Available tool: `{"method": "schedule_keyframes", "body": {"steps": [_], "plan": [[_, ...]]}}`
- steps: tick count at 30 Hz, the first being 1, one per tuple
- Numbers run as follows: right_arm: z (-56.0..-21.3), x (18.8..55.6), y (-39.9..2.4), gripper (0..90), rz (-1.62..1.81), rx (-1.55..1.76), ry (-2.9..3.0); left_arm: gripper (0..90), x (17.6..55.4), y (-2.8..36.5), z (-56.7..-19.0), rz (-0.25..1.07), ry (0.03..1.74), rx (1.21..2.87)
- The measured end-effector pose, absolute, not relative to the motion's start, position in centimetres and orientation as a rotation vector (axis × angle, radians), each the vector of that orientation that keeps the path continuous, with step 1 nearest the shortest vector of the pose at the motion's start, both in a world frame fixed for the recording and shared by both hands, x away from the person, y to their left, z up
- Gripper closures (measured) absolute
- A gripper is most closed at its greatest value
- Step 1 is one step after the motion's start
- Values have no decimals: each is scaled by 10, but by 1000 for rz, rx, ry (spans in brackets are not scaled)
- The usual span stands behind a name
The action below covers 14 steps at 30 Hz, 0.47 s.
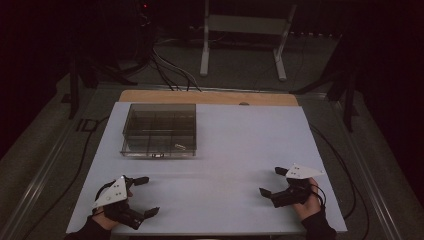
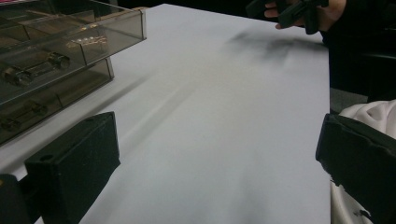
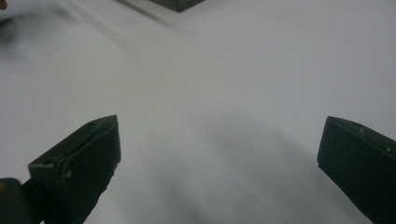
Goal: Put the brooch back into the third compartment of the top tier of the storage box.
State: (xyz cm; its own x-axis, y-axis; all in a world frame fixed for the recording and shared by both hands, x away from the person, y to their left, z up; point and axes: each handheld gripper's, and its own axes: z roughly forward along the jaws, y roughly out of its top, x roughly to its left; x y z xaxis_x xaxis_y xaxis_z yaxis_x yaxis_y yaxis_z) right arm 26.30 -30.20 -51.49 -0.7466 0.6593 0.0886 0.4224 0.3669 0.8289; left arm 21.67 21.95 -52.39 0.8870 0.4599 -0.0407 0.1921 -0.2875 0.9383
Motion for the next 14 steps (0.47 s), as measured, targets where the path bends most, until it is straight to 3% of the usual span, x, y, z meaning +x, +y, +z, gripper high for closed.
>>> {"method": "schedule_keyframes", "body": {"steps": [14], "plan": [[-520,268,-302,0,1293,971,2391,6,217,220,-524,277,485,1865]]}}
